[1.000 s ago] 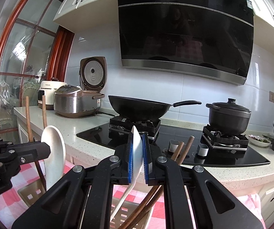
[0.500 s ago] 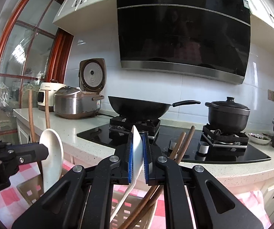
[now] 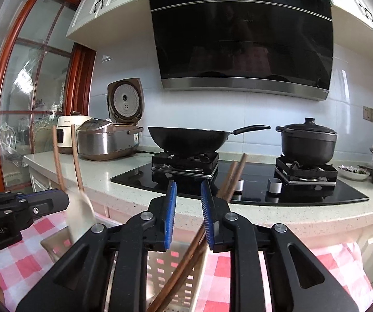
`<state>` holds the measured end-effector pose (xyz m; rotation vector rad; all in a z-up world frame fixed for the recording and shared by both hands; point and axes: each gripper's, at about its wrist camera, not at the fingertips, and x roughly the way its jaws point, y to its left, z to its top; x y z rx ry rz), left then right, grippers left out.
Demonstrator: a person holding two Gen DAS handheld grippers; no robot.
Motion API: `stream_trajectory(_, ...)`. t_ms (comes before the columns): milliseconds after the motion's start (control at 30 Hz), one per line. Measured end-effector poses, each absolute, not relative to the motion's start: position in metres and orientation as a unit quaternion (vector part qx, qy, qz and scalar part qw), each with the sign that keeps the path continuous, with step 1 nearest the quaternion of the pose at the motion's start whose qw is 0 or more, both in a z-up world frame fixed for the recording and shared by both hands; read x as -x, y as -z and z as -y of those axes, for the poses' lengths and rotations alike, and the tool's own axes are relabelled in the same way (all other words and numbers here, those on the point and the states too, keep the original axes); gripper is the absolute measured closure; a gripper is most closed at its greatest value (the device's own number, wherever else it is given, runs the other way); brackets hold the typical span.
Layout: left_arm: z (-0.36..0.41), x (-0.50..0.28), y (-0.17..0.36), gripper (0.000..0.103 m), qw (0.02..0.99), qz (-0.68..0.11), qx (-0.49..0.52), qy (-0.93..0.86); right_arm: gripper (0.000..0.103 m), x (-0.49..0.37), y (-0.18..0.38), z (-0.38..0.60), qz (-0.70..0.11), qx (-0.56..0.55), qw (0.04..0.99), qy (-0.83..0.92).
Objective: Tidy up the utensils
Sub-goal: 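Lower both spoons into the basket and open both grippers, then move both open grippers back down toward the remaining chopsticks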
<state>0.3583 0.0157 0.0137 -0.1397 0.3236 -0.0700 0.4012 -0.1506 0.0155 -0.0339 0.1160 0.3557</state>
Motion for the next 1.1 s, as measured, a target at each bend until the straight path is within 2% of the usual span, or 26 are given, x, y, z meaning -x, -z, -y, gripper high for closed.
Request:
stream_trajectory(67, -0.016, -0.354, -0.016, 0.087, 0.984, -0.159, 0.071, 0.036, 0.078, -0.395, -0.018, 0.154, -0.056, 0.015, 0.983, -0.175)
stream_trajectory(100, -0.016, -0.351, -0.018, 0.079, 0.984, -0.156, 0.073, 0.036, 0.071, -0.389, -0.019, 0.156, -0.054, 0.015, 0.983, -0.173)
stream_trajectory(167, -0.018, -0.344, -0.02, 0.07, 0.985, -0.15, 0.079, 0.034, 0.061, -0.379, -0.022, 0.161, -0.049, 0.014, 0.984, -0.168)
stream_trajectory(233, -0.019, -0.337, -0.022, 0.065, 0.985, -0.147, 0.082, 0.033, 0.058, -0.368, -0.024, 0.166, -0.051, 0.011, 0.985, -0.164)
stream_trajectory(333, -0.023, -0.321, -0.023, 0.05, 0.986, -0.141, 0.088, 0.029, 0.055, -0.35, -0.024, 0.175, -0.065, 0.004, 0.985, -0.162)
stream_trajectory(400, -0.028, -0.308, -0.024, 0.035, 0.986, -0.137, 0.094, 0.026, 0.052, -0.336, -0.022, 0.179, -0.073, 0.003, 0.984, -0.163)
stream_trajectory(467, -0.032, -0.294, -0.022, 0.024, 0.986, -0.137, 0.096, 0.023, 0.05, -0.319, -0.019, 0.182, -0.084, 0.006, 0.983, -0.16)
stream_trajectory(600, -0.038, -0.27, -0.009, 0.014, 0.982, -0.163, 0.091, 0.022, 0.048, -0.293, -0.004, 0.187, -0.139, 0.001, 0.977, -0.164)
stream_trajectory(700, -0.039, -0.253, 0.007, 0.011, 0.98, -0.186, 0.073, 0.019, 0.048, -0.276, 0.011, 0.188, -0.176, 0.0, 0.971, -0.163)
stream_trajectory(1100, -0.048, -0.216, 0.073, 0.009, 0.961, -0.267, 0.067, 0.007, 0.045, -0.241, 0.076, 0.183, -0.318, -0.019, 0.938, -0.139)
